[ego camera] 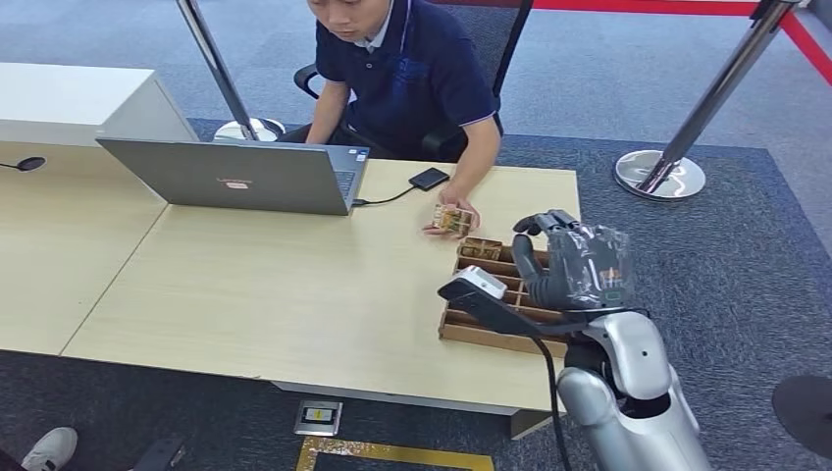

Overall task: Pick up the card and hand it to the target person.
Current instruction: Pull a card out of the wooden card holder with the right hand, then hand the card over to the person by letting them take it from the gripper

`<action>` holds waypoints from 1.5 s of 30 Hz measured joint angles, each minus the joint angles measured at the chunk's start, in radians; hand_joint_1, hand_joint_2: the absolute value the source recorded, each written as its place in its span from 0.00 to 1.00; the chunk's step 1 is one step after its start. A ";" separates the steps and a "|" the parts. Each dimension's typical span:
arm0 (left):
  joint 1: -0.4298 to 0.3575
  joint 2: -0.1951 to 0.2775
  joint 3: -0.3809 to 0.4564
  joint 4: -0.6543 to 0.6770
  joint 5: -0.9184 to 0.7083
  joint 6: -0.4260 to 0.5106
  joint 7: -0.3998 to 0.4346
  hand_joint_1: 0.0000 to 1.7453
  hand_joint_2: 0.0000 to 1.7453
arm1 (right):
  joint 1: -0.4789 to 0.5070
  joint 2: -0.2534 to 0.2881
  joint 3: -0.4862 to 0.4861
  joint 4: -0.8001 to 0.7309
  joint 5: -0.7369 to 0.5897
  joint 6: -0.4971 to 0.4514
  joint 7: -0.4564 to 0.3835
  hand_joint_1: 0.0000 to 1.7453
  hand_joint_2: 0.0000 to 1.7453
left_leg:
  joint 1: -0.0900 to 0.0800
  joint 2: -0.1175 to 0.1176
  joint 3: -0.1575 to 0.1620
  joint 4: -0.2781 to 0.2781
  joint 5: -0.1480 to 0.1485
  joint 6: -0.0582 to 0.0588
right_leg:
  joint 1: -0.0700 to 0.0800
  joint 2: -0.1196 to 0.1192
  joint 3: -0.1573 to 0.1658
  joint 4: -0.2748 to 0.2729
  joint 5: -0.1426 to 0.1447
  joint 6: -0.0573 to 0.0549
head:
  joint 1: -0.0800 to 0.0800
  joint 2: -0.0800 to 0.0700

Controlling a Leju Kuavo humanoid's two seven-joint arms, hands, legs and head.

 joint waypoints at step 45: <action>-0.008 -0.017 -0.002 0.011 0.033 0.010 0.025 0.00 0.00 | -0.465 0.234 0.036 0.765 -0.080 -0.151 -0.029 0.00 1.00 | 0.001 0.000 0.000 0.000 0.001 -0.002 | 0.000 0.000 -0.001 0.003 0.000 -0.001 | 0.000 0.000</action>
